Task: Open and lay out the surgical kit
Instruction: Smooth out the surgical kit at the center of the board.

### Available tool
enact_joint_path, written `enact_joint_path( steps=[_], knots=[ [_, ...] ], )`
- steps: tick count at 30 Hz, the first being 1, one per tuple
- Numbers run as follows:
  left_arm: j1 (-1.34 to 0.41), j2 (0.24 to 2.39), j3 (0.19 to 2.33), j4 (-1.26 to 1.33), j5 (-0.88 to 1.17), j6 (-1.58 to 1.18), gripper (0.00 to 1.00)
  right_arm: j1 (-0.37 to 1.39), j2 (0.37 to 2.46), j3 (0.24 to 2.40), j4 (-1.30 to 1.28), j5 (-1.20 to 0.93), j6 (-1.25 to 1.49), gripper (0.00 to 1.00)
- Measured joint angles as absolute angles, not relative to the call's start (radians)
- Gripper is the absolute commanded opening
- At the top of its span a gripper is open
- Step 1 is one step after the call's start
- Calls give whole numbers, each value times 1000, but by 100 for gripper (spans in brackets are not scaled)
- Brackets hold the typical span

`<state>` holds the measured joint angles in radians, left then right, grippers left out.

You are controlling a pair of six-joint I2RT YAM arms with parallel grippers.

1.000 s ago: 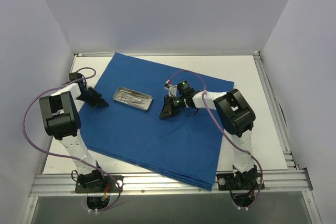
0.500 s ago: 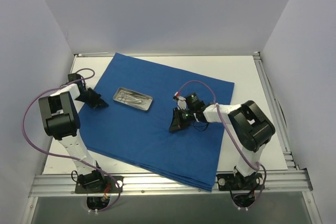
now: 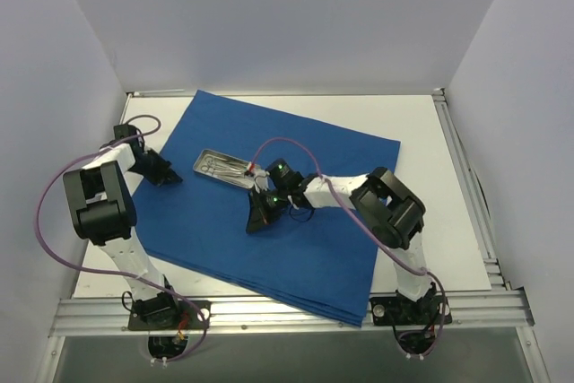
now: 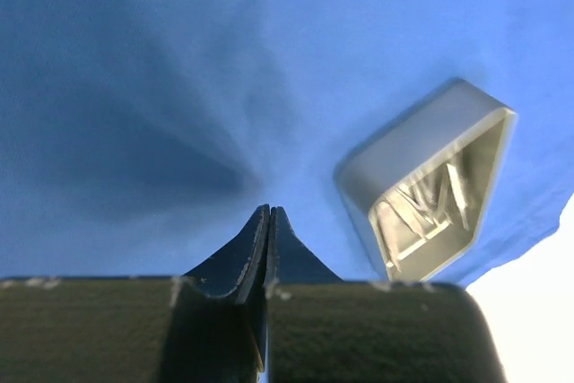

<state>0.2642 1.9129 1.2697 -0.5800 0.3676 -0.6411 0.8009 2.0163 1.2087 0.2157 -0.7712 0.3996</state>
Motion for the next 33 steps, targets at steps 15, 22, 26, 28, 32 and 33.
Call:
enact_joint_path(
  steps=[15,22,26,28,32,33],
  knots=[
    [299,1983,1271,-585,422,-655,2,803,1752,563,586,-892,588,0],
    [311,1983,1278,-596,419,-646,2,820,1568,488,372,-817,576,0],
    [313,1947,1266,-599,363,-641,2,820,1517,612,215,-796,534,0],
    [313,1908,1245,-598,342,-642,2,820,1527,704,204,-796,518,0],
    [313,1867,1234,-595,336,-643,2,826,1646,881,275,-831,506,0],
    [313,1869,1234,-593,336,-644,2,828,1686,907,293,-839,506,0]
  ],
)
